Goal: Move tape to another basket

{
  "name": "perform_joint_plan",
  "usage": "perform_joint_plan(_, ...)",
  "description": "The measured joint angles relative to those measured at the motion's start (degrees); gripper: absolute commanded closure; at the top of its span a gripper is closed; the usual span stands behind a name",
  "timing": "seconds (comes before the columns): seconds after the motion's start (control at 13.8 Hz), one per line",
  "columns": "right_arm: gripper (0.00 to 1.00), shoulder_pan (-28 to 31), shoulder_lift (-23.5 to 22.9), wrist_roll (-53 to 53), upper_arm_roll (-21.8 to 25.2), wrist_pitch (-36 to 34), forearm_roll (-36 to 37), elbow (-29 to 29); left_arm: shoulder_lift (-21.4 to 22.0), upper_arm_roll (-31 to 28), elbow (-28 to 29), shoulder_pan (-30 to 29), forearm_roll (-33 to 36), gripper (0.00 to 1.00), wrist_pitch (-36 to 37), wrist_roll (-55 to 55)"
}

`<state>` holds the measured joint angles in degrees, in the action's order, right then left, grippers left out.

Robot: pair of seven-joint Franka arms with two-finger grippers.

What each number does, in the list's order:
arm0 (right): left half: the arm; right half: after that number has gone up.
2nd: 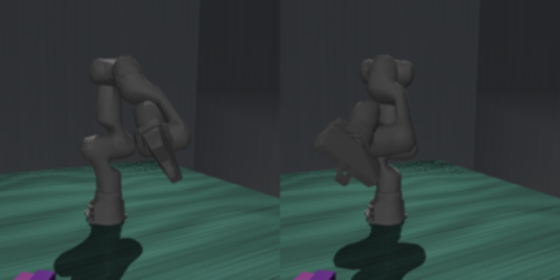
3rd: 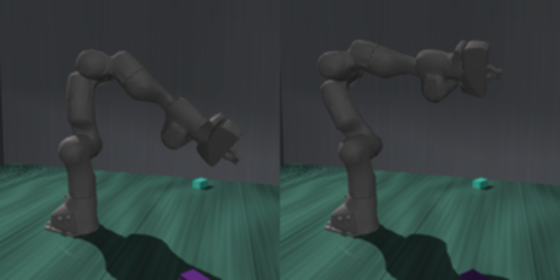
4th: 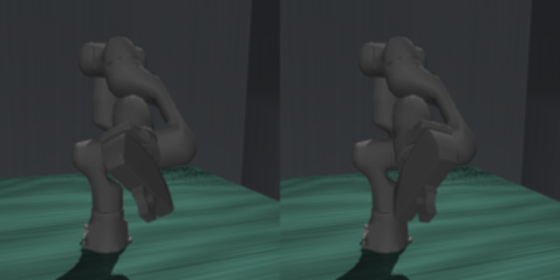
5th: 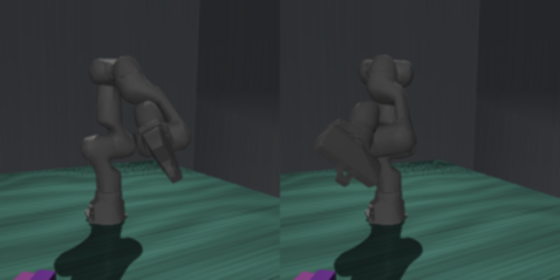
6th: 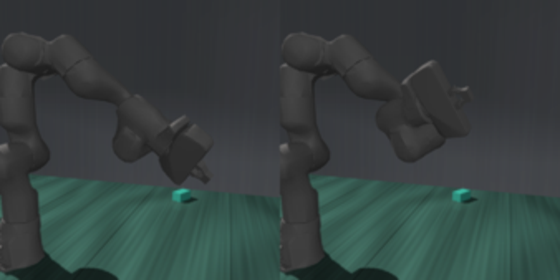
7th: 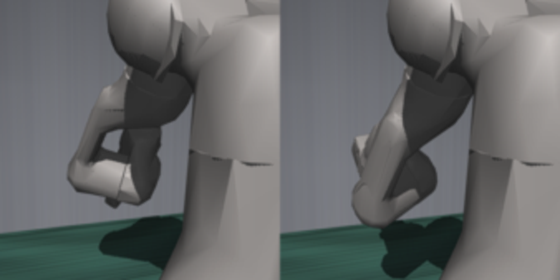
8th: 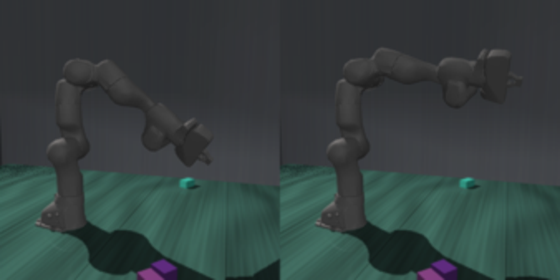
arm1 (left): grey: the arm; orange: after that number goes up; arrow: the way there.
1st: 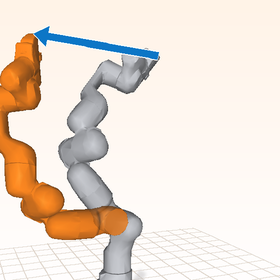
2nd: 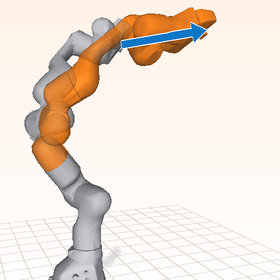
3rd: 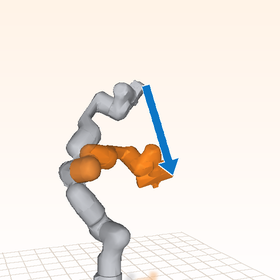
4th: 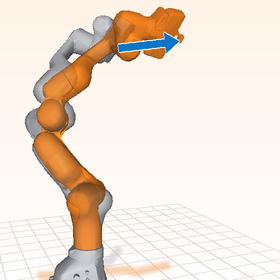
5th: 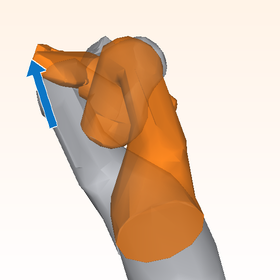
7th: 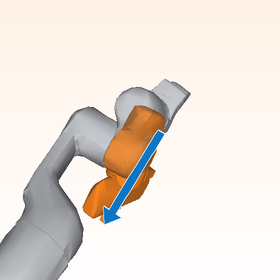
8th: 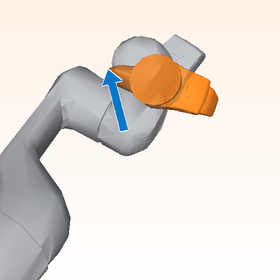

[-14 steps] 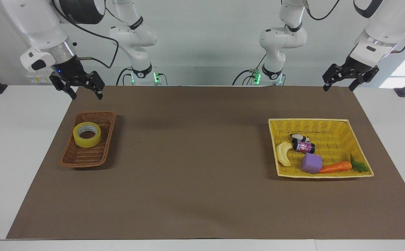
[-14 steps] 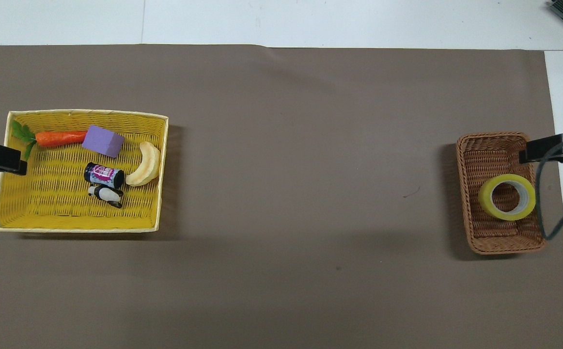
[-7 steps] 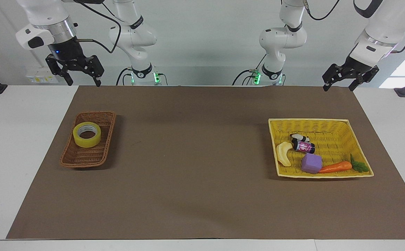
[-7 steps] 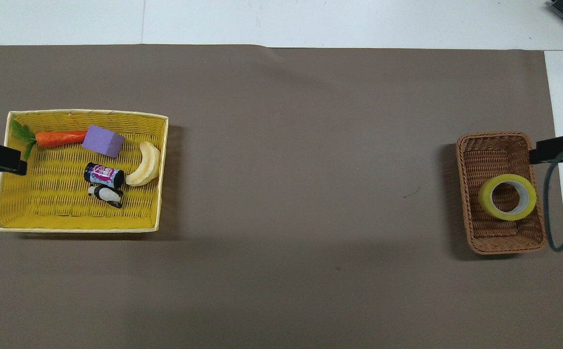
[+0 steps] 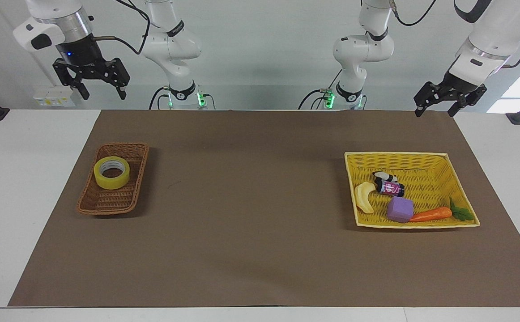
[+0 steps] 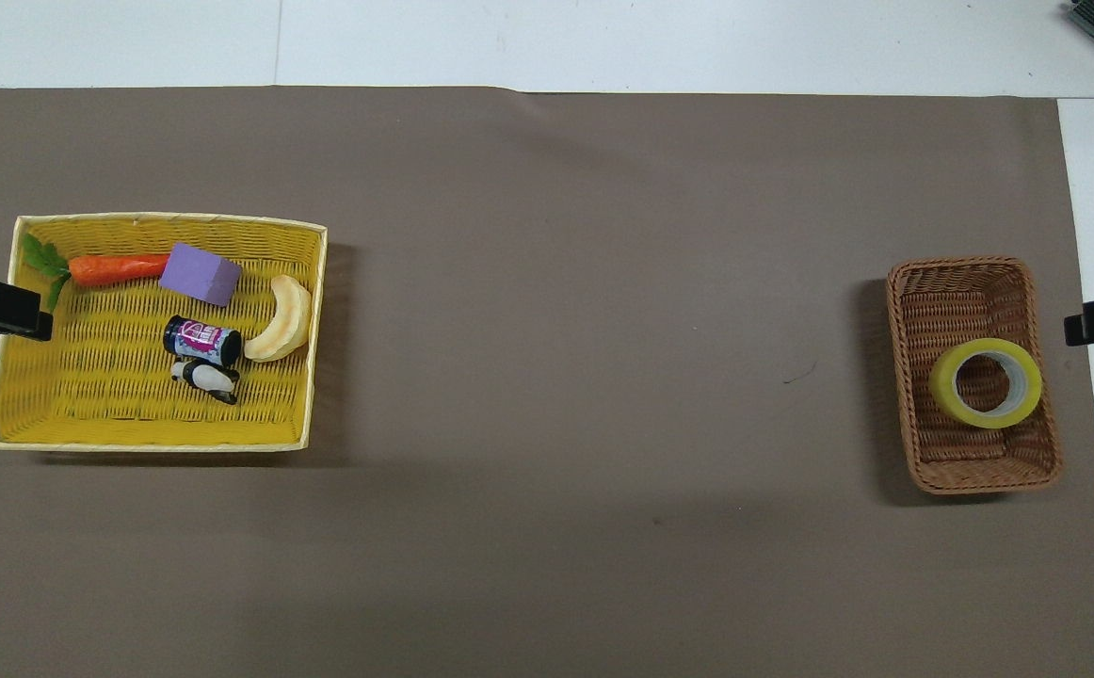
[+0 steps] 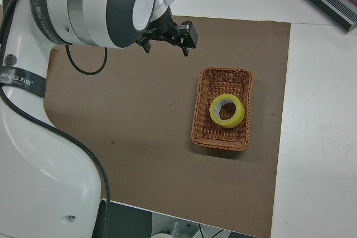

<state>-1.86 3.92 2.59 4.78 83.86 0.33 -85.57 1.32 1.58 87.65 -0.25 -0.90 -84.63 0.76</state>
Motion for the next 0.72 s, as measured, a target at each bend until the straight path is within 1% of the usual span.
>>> perform_joint_plan(0.72,0.0,0.0,0.0,0.2,-0.3,0.1,0.0,-0.9,0.0,0.0,0.0,0.0,0.0,0.0,0.0,0.0)
